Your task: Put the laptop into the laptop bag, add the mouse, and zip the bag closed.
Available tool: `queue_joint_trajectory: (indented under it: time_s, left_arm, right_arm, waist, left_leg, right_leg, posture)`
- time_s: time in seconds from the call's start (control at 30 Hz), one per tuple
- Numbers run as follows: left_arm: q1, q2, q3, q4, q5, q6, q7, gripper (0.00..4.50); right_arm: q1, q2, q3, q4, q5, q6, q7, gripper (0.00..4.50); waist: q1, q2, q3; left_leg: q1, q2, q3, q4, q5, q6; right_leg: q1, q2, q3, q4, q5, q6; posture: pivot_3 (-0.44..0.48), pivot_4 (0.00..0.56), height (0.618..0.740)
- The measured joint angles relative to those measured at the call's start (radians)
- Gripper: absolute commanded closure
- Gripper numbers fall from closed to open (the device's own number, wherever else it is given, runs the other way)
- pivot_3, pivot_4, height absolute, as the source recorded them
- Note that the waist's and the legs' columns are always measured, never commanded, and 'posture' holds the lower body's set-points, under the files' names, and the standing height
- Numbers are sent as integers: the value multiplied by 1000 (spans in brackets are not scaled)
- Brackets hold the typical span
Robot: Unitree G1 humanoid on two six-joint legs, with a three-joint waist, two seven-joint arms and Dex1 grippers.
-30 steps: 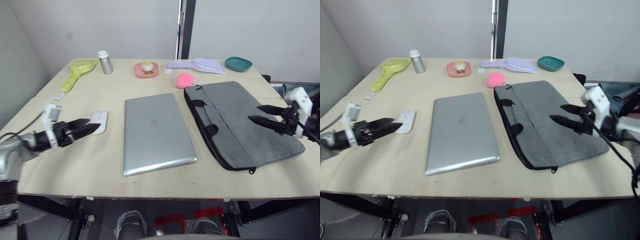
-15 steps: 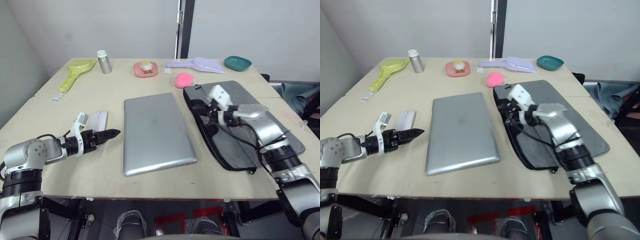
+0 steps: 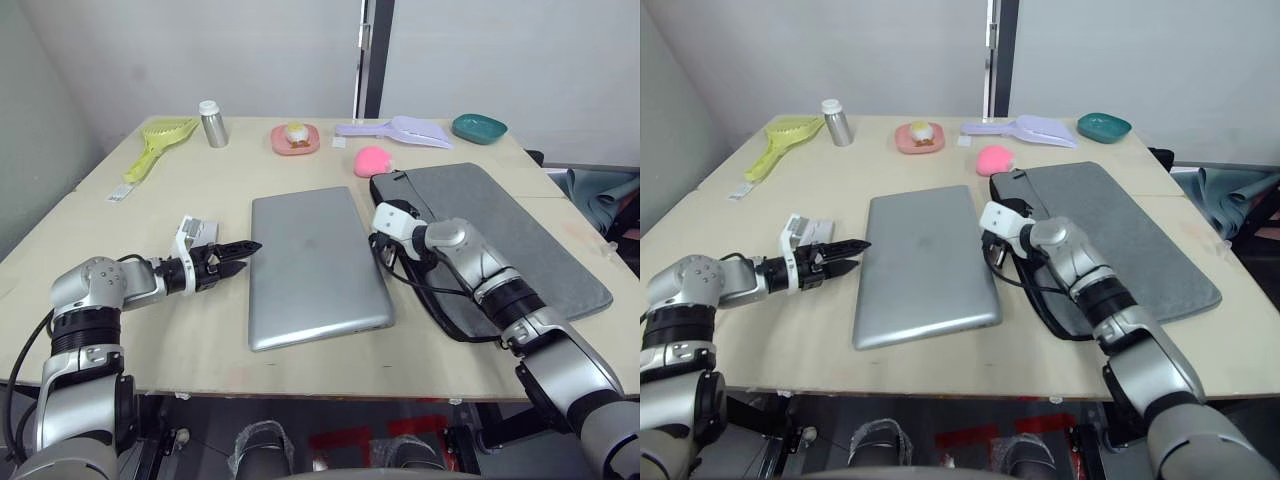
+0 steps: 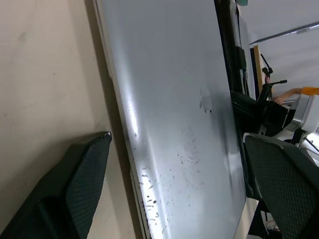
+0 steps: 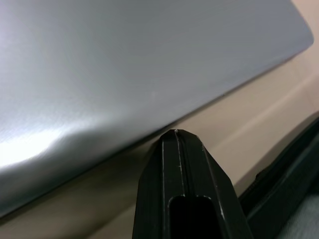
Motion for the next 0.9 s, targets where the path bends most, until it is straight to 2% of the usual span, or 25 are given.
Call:
queue_joint_trajectory:
  time_s: [0.13,0.3,0.5,0.83,0.9]
  left_arm:
    - [0,4,-49,11,26,-35,-48,0]
    - [5,11,-67,12,51,-43,-76,0]
    - [26,11,-66,-18,49,-30,-83,0]
    - [44,3,-34,-48,32,-13,-87,0]
    - [46,0,-30,-51,33,-12,-87,538]
  right_arm:
    - [-18,24,11,46,-57,-35,-15,4484]
    - [-22,55,5,59,-79,-39,-12,4484]
    - [-22,108,-29,57,-61,-11,19,4484]
    - [-22,115,-42,52,-58,-4,42,4484]
    - [-22,115,-46,52,-58,-4,47,4500]
  waist:
    - [1,2,-2]
    - [-7,3,-3]
    - [-12,7,-5]
    - [-10,7,-5]
    - [-10,7,-5]
  left_leg:
    - [3,-1,0,0,0,1]
    - [13,-1,1,-4,-2,1]
    - [13,-1,2,-7,-2,1]
    - [14,-2,2,-16,-2,1]
    - [14,-2,2,-17,-2,1]
  right_leg:
    - [4,-1,0,-1,0,0]
    - [11,-1,1,-2,0,0]
    - [11,-1,1,-6,-1,-1]
    - [14,-1,-1,-18,-1,-1]
    - [14,-1,-2,-18,-1,-1]
  posture:
    - [0,150,740]
    - [0,150,740]
    - [0,150,740]
    - [0,150,740]
    - [0,150,740]
